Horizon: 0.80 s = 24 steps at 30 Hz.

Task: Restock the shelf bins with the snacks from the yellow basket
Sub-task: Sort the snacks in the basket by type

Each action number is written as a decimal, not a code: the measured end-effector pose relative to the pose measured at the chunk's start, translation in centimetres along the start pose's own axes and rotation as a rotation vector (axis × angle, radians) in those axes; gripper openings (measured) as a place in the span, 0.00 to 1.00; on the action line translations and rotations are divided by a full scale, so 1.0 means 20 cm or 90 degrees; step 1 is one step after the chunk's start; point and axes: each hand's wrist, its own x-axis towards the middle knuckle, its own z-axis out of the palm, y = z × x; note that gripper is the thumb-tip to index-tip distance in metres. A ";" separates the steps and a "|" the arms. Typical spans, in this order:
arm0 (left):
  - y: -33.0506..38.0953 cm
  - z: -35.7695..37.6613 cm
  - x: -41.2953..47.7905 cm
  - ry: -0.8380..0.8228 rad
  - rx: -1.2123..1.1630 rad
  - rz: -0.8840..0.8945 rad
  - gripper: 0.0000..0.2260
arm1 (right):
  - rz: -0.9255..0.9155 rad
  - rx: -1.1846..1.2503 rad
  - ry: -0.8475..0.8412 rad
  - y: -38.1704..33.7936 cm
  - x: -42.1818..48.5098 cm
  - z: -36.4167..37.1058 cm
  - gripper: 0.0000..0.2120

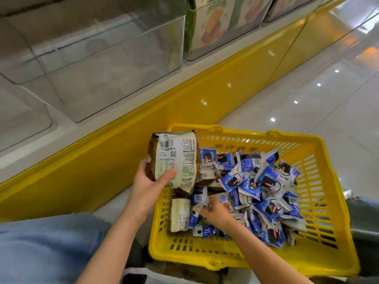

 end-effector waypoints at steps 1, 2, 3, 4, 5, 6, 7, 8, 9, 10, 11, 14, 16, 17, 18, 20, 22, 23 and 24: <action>0.00 -0.01 0.01 0.005 -0.005 -0.001 0.27 | 0.010 0.002 -0.001 -0.01 0.02 0.03 0.15; 0.00 -0.01 0.01 0.009 -0.009 -0.003 0.28 | 0.023 0.032 0.000 -0.01 0.05 0.05 0.17; 0.00 -0.02 0.02 0.014 -0.013 -0.005 0.28 | 0.036 0.070 -0.002 -0.02 0.07 0.07 0.22; 0.00 -0.02 0.03 0.017 -0.018 -0.006 0.28 | 0.047 0.102 -0.001 -0.03 0.09 0.09 0.28; 0.00 -0.02 0.03 0.019 -0.024 -0.006 0.27 | 0.053 0.111 0.008 -0.04 0.11 0.10 0.33; -0.01 -0.02 0.04 0.019 -0.028 -0.008 0.27 | 0.062 0.084 0.017 -0.04 0.14 0.11 0.36; -0.01 -0.03 0.05 0.018 -0.031 -0.009 0.26 | 0.068 0.045 0.013 -0.04 0.17 0.11 0.38; -0.01 -0.03 0.05 0.020 -0.034 -0.010 0.26 | 0.072 0.015 -0.005 -0.04 0.20 0.11 0.37; -0.01 -0.03 0.06 0.021 -0.036 -0.009 0.26 | 0.076 0.009 -0.031 -0.03 0.22 0.10 0.34; -0.01 -0.03 0.06 0.022 -0.038 -0.009 0.26 | 0.082 0.017 -0.047 -0.03 0.23 0.10 0.31; -0.01 -0.03 0.07 0.022 -0.041 -0.009 0.26 | 0.087 0.030 -0.047 -0.02 0.24 0.11 0.29; -0.01 -0.02 0.08 0.022 -0.048 -0.012 0.27 | 0.077 0.025 0.003 -0.01 0.26 0.14 0.22; -0.01 -0.02 0.08 0.020 -0.049 -0.015 0.26 | 0.062 0.039 0.034 0.00 0.26 0.18 0.21; -0.01 -0.02 0.08 0.020 -0.047 -0.017 0.25 | 0.063 0.073 0.044 0.00 0.26 0.19 0.25; -0.01 -0.02 0.08 0.020 -0.045 -0.020 0.25 | 0.061 0.088 0.052 0.00 0.26 0.20 0.28; -0.01 -0.02 0.08 0.016 -0.037 -0.022 0.24 | 0.053 0.040 0.066 0.00 0.26 0.19 0.28; -0.01 -0.02 0.08 0.014 -0.030 -0.022 0.24 | 0.063 -0.003 0.083 0.01 0.27 0.18 0.23; -0.01 -0.02 0.08 0.012 -0.030 -0.022 0.25 | 0.072 0.002 0.096 0.02 0.26 0.17 0.20; -0.01 -0.02 0.07 0.010 -0.029 -0.021 0.25 | 0.076 0.011 0.114 0.03 0.26 0.17 0.19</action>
